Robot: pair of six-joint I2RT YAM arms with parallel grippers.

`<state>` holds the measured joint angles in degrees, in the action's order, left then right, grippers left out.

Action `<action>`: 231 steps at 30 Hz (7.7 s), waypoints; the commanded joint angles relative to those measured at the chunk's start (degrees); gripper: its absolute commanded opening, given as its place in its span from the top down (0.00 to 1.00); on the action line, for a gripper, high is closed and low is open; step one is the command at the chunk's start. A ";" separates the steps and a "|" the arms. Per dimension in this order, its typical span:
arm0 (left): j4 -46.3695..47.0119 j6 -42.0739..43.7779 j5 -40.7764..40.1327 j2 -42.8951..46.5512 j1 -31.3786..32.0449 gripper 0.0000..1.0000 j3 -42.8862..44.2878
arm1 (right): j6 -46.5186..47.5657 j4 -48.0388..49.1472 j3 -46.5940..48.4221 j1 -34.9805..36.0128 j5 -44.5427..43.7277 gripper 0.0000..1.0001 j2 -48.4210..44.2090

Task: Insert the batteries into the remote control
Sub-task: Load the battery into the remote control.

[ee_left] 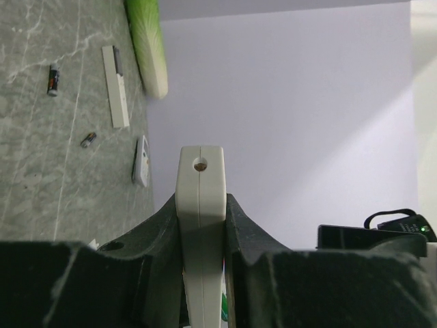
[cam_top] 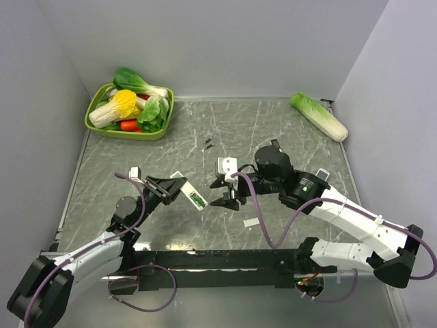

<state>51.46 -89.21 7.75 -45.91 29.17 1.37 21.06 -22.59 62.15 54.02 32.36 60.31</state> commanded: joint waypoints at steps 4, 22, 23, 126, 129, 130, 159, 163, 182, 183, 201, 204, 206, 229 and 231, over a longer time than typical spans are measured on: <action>2.51 1.32 3.85 -1.46 -0.25 0.99 -0.23 | 8.29 3.61 0.43 -1.90 13.25 0.54 3.48; 1.01 3.08 5.08 -0.67 -0.25 0.98 2.06 | 13.13 -3.69 3.68 -2.25 14.40 0.65 12.90; 1.27 2.90 5.17 -0.93 -0.25 0.99 2.15 | 13.22 -3.69 3.68 -2.16 14.57 0.65 13.07; 9.80 -11.60 4.03 7.41 -0.25 0.98 4.35 | 16.47 -8.61 4.65 1.35 -4.49 0.92 29.33; 8.92 -11.52 3.94 7.94 -0.25 0.99 5.05 | 15.59 -7.74 4.21 1.70 -7.83 0.96 30.30; 8.22 -11.43 4.12 8.29 -0.25 0.98 5.22 | 14.63 -7.12 3.86 1.70 -9.14 0.99 30.48; -2.68 8.26 0.08 8.29 -0.25 0.98 3.21 | -1.01 -5.01 7.11 1.88 -12.94 0.67 25.04; -2.51 7.91 -1.24 8.21 -0.25 0.98 2.15 | -4.70 -2.90 6.06 -0.66 -10.48 0.62 21.78; 2.24 10.63 -1.60 8.29 -0.34 0.98 1.45 | -40.55 21.34 -7.04 -11.92 17.64 0.16 16.42; 2.15 10.81 -1.51 8.21 -0.34 0.99 1.53 | -41.35 24.06 -8.09 -11.92 17.65 0.16 15.98; 2.86 12.92 -0.28 9.00 -0.34 0.99 2.32 | -47.87 30.59 -8.89 -10.87 18.26 0.42 19.93; 3.12 12.92 -0.37 9.00 -0.34 0.99 2.24 | -47.34 29.62 -8.36 -10.43 18.62 0.42 20.81; 3.55 12.75 -0.19 8.91 -0.34 0.99 2.24 | -47.07 29.45 -8.27 -10.08 18.62 0.43 21.33; 5.84 12.04 0.78 8.65 -0.34 0.99 1.62 | -45.76 29.00 -7.57 -8.05 15.20 0.76 23.18; 5.15 12.39 0.60 9.25 -0.34 0.99 1.71 | -45.49 29.35 -8.09 -8.14 14.84 0.58 22.05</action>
<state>50.68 -75.35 7.75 -37.26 28.58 2.20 -26.76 4.71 52.97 44.56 50.17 82.46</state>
